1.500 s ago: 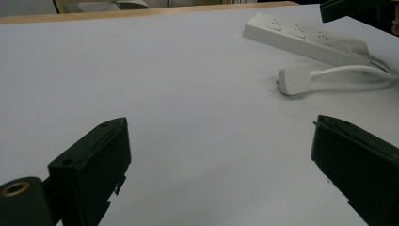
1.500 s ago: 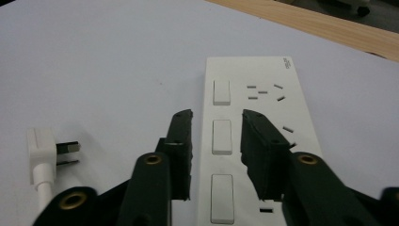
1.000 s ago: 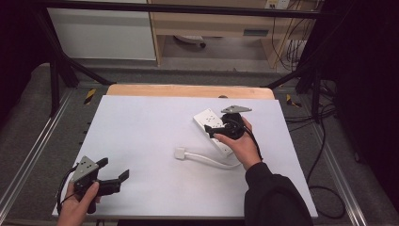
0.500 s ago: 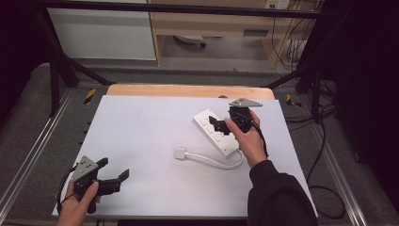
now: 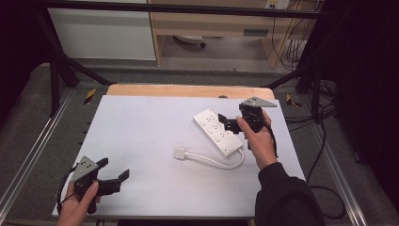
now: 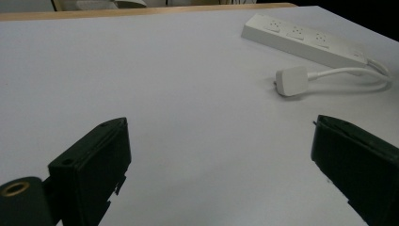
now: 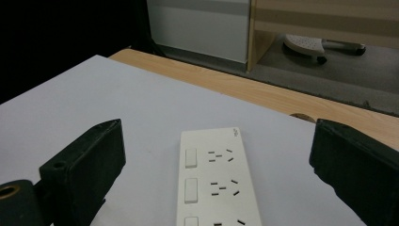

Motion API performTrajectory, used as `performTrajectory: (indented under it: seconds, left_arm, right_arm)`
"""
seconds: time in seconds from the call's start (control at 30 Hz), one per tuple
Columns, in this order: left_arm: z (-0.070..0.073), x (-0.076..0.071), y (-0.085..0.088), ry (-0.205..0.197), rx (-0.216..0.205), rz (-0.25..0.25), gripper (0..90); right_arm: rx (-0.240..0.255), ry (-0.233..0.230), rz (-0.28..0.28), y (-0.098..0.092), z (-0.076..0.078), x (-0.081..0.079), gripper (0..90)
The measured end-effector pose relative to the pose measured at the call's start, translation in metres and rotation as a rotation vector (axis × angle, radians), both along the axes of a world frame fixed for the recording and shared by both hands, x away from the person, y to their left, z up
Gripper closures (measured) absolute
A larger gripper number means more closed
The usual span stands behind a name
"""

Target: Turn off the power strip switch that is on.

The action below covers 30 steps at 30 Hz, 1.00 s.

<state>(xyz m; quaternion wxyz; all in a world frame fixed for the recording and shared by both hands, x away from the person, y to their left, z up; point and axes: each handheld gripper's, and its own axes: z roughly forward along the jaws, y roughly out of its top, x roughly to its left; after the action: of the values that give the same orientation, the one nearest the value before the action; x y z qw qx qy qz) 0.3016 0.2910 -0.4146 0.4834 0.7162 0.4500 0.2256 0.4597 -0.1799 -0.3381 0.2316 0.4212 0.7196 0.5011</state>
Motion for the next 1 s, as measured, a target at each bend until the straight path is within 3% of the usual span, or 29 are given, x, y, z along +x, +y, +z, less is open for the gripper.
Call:
performTrajectory:
  seconds: [0.6, 1.0]
  left_arm:
    - [0.001, -0.001, 0.001, -0.011, -0.015, 0.003, 5.2]
    - [0.001, -0.001, 0.001, -0.007, -0.023, 0.005, 5.2]
  right_arm:
    - [0.041, -0.067, -0.046, -0.047, 0.01, -0.024, 3.5]
    - [0.082, -0.109, -0.089, -0.08, 0.008, -0.055, 3.8]
